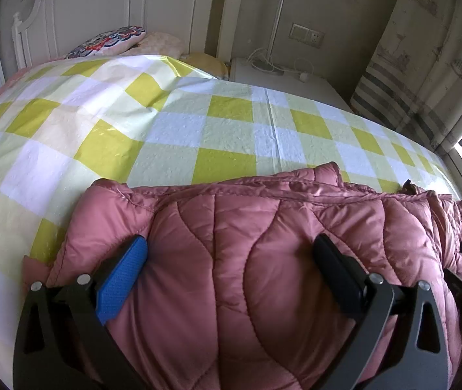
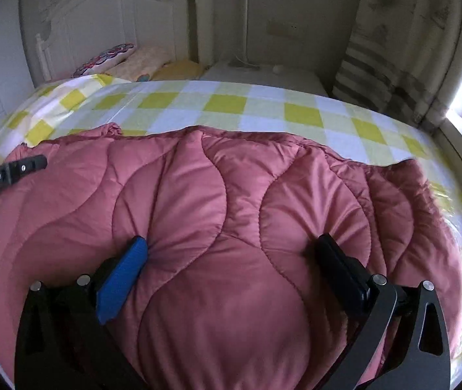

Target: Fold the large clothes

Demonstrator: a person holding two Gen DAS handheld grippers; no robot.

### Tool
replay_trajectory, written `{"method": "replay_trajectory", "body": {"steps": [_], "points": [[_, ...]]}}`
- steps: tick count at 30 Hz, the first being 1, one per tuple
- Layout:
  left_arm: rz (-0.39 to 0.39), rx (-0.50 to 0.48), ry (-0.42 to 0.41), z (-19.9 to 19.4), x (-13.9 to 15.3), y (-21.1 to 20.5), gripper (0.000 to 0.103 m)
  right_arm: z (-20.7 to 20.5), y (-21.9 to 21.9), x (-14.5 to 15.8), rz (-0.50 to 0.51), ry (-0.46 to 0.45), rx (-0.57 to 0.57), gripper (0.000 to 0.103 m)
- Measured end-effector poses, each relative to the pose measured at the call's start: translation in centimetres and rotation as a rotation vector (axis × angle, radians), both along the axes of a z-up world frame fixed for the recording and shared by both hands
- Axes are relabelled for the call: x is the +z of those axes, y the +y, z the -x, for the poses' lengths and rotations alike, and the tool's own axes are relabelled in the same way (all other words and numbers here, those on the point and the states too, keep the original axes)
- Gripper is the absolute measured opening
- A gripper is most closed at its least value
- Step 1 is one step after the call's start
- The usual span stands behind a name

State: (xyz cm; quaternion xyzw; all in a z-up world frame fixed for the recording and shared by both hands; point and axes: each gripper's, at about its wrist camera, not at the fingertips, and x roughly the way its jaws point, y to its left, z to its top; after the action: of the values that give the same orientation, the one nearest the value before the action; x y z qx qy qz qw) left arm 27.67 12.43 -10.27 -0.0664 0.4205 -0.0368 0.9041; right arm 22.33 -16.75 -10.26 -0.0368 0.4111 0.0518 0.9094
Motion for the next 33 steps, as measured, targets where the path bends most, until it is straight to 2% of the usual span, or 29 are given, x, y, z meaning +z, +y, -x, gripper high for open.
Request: {"method": "replay_trajectory", "body": {"steps": [3,5,7,9,11,13,15,16,19,22,25,27,30,33], "points": [[-0.017,0.022,-0.001,0.3,0.4,-0.1,0.101,1.2,-0.2,1.1,0.007,-0.010,-0.033,0.099],[-0.031,0.094,-0.020,1.6,1.5,-0.2,0.100,3.0,-0.8,2.5,-0.050,-0.056,-0.039,0.099],[0.073,0.080,-0.121,4.8,3.6,-1.0,0.101,5.1,-1.1,3.7,-0.116,-0.105,-0.028,0.099],[0.143,0.007,-0.188,7.5,5.3,-2.9,0.101,6.2,-0.7,4.0,-0.103,-0.109,-0.010,0.099],[0.103,-0.056,-0.213,9.2,6.0,-5.7,0.101,6.2,0.2,3.3,-0.049,-0.077,0.012,0.099],[-0.007,-0.113,-0.152,9.4,4.8,-9.0,0.101,5.7,1.2,1.1,0.021,0.003,0.034,0.099],[-0.104,-0.124,-0.055,8.2,2.1,-10.8,0.101,6.0,1.1,0.0,0.021,-0.009,0.036,0.099],[-0.116,-0.115,-0.065,8.1,1.3,-10.9,0.101,6.1,0.8,-0.2,0.009,-0.014,0.035,0.099],[-0.084,-0.115,-0.073,8.1,1.1,-10.3,0.101,6.6,0.4,0.6,0.011,0.006,0.032,0.099],[-0.089,-0.074,-0.103,9.9,2.4,-8.7,0.101,8.0,-1.1,1.9,0.017,-0.051,-0.002,0.099],[-0.134,0.028,-0.175,12.3,3.0,-6.0,0.101,8.7,-3.9,1.5,0.031,-0.054,-0.080,0.099],[-0.166,0.129,-0.158,12.9,2.1,-2.8,0.101,8.7,-5.9,0.1,0.008,-0.042,-0.109,0.099],[-0.121,0.110,-0.141,13.1,0.7,-0.2,0.101,8.8,-6.7,-0.9,-0.029,-0.043,-0.103,0.099],[-0.195,0.100,-0.132,13.0,0.4,-0.8,0.101,8.6,-6.3,-0.6,0.005,-0.020,-0.124,0.099]]}}
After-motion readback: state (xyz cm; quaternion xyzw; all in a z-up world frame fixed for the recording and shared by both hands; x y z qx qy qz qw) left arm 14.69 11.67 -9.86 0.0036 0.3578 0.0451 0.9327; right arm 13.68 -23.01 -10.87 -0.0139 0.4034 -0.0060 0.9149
